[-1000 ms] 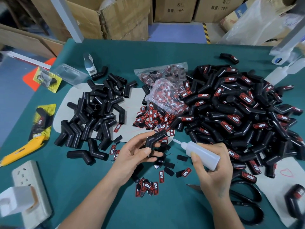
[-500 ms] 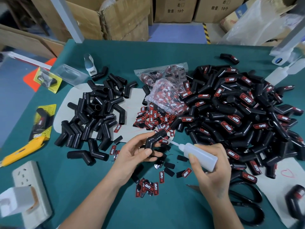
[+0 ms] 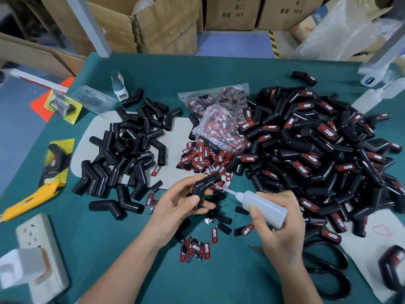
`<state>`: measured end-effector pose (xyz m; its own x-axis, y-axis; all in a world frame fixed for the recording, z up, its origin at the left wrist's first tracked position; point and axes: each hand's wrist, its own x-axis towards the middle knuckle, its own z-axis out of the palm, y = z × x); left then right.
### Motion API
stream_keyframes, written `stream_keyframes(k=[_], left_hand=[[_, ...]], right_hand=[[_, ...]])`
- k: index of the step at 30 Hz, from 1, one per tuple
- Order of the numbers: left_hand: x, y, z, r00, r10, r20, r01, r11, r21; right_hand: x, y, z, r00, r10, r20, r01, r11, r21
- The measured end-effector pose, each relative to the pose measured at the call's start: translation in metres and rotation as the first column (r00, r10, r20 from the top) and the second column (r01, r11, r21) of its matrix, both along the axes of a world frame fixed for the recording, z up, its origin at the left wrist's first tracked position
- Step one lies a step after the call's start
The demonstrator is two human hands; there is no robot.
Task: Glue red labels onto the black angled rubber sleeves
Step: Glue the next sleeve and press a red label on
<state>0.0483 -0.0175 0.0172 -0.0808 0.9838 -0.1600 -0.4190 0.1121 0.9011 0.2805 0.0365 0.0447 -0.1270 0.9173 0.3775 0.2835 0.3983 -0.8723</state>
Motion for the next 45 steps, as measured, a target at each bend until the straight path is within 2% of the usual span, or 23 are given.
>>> stream_keyframes(k=[3, 6, 9, 12, 17, 22, 25, 30, 34, 39, 45], left_hand=[[-0.001, 0.0, -0.001, 1.0, 0.003, -0.031, -0.002, 1.0, 0.031], [-0.002, 0.0, -0.005, 0.975, 0.043, -0.216, -0.032, 0.998, 0.051], [-0.008, 0.001, -0.008, 0.908, 0.089, -0.409, -0.068, 0.996, 0.065], [-0.015, 0.003, -0.003, 0.864, 0.148, -0.481, -0.122, 0.989, 0.085], [-0.023, 0.008, -0.002, 0.856, 0.234, -0.461, -0.213, 0.972, 0.096], [-0.026, 0.017, -0.002, 0.943, 0.109, -0.315, -0.097, 0.994, 0.055], [-0.027, 0.019, -0.003, 0.959, 0.033, -0.28, -0.024, 0.999, 0.033], [-0.03, 0.016, -0.005, 0.939, -0.028, -0.342, 0.053, 0.996, 0.065], [-0.031, 0.013, -0.003, 0.865, -0.05, -0.5, 0.089, 0.995, 0.053], [-0.028, 0.011, 0.004, 0.773, -0.054, -0.632, 0.161, 0.98, 0.113], [-0.025, 0.01, 0.006, 0.781, -0.108, -0.615, 0.203, 0.975, 0.086]], right_hand=[[0.003, 0.001, 0.001, 0.997, -0.023, -0.072, 0.02, 0.999, -0.044], [0.004, 0.001, 0.003, 0.991, -0.037, -0.128, 0.024, 0.994, -0.107], [0.003, 0.0, 0.004, 0.985, -0.043, -0.169, 0.013, 0.985, -0.175], [0.003, -0.001, 0.006, 0.982, -0.039, -0.186, -0.002, 0.977, -0.214], [0.0, -0.002, 0.009, 0.976, -0.036, -0.215, -0.022, 0.965, -0.263], [-0.001, -0.003, 0.008, 0.976, 0.023, -0.214, -0.088, 0.95, -0.301], [-0.001, -0.003, 0.009, 0.978, 0.068, -0.195, -0.124, 0.949, -0.291], [-0.001, -0.003, 0.011, 0.979, 0.115, -0.169, -0.162, 0.941, -0.298], [-0.003, -0.003, 0.01, 0.978, 0.141, -0.156, -0.183, 0.936, -0.301], [-0.002, -0.005, 0.008, 0.97, 0.177, -0.168, -0.223, 0.921, -0.32], [-0.003, -0.008, 0.005, 0.964, 0.21, -0.164, -0.251, 0.923, -0.293]])
